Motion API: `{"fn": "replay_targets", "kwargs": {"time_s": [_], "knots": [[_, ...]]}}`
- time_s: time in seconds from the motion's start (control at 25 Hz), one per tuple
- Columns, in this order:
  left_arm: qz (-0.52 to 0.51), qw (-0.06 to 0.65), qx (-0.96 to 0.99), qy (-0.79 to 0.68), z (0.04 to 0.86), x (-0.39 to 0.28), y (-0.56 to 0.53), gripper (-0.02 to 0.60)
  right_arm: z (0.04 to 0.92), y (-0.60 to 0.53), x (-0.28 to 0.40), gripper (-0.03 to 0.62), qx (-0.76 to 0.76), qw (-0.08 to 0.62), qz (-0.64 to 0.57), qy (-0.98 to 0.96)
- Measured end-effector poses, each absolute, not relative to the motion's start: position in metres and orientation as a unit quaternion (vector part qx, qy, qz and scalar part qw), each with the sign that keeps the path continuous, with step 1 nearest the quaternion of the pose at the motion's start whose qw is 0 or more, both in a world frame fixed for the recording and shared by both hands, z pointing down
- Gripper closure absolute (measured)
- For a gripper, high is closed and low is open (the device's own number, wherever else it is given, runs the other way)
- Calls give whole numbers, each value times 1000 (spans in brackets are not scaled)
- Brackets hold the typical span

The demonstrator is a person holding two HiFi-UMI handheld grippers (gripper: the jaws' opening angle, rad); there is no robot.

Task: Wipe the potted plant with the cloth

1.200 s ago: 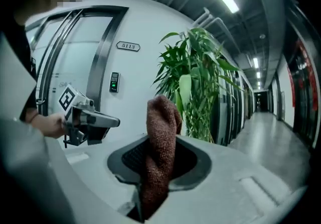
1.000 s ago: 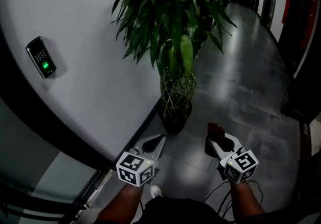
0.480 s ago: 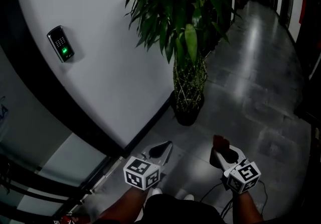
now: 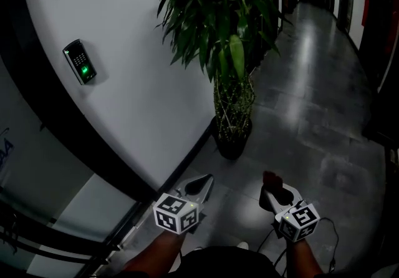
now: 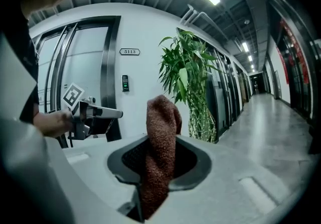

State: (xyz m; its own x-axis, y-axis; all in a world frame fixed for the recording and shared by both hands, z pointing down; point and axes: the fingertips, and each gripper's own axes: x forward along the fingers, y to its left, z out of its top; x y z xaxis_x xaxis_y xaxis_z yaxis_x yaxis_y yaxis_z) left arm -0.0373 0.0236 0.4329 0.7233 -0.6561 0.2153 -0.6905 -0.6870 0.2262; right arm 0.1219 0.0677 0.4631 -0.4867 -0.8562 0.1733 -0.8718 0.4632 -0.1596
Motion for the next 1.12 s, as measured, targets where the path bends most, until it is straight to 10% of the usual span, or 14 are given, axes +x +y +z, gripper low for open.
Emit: {"fn": "replay_targets", "kwargs": {"time_s": [1.12], "knots": [[87,116,936,-321,448,-100,40,565,460,97,43,525,538,75,86,-835]]}}
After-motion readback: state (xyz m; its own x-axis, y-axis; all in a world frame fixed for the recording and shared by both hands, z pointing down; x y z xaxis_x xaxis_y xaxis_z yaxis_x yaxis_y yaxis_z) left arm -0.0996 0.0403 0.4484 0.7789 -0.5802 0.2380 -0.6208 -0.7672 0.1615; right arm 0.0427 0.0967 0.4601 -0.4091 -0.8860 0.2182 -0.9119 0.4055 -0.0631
